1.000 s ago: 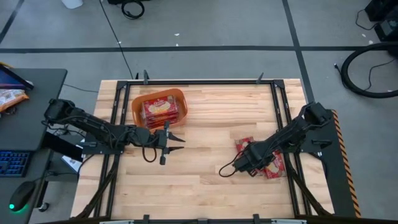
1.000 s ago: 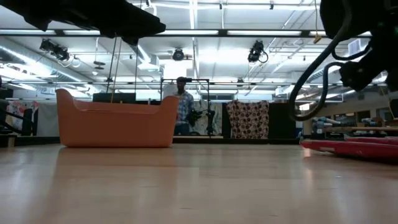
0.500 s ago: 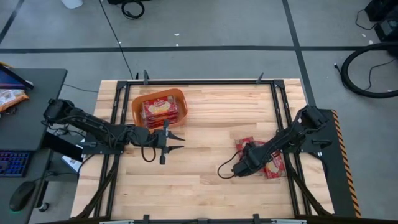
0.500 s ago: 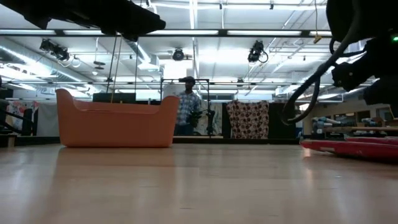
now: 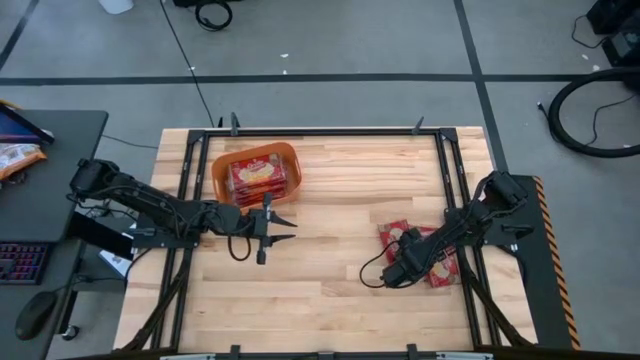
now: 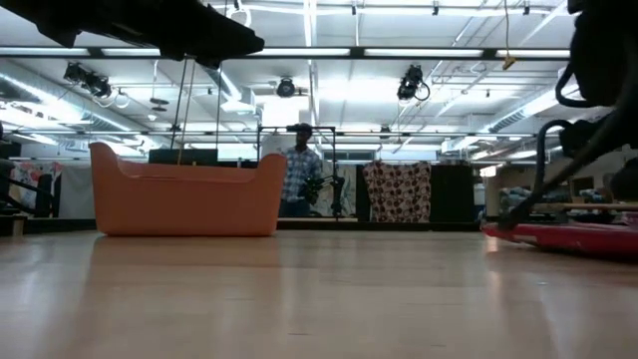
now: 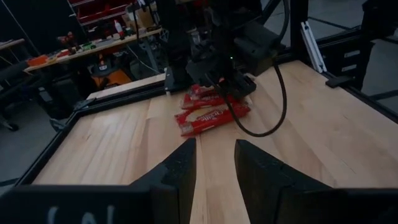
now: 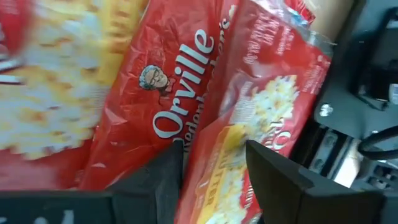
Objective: Sort popcorn bags into baskets
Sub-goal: Put the popcorn bag into the orange bin
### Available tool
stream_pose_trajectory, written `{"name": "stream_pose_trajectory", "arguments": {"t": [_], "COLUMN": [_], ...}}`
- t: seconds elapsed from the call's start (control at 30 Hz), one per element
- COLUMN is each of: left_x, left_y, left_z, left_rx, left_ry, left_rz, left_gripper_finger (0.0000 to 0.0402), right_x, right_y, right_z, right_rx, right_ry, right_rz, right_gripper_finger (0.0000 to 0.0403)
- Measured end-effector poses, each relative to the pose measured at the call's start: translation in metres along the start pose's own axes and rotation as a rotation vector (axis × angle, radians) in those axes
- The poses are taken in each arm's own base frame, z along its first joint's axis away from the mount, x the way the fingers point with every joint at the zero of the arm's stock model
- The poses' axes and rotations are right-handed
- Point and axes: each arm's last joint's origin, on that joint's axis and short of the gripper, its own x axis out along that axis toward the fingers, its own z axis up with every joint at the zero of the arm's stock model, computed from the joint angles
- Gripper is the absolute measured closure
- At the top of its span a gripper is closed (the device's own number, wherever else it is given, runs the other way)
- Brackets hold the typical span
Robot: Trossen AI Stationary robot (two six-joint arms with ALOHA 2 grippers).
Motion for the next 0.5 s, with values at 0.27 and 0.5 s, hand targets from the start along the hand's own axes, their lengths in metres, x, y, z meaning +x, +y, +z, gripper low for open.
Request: {"name": "stream_pose_trajectory", "arguments": {"t": [0.27,0.5], "left_x": [0.0000,0.0000], "left_y": [-0.0001,-0.0001], "left_z": [-0.0001,-0.0002], "left_rx": [0.000,-0.005], "left_ry": [0.001,0.002], "left_rz": [-0.001,-0.001], "left_gripper_finger": [0.0285,0.0285], "right_x": [0.0033,0.0030], "right_y": [-0.0053,-0.0067], "right_z": [-0.0036,-0.0038], "right_rx": [-0.021,-0.047], "right_ry": [-0.002,0.019], "right_rz": [-0.046,-0.064], "right_gripper_finger": [0.0256,0.0333]}}
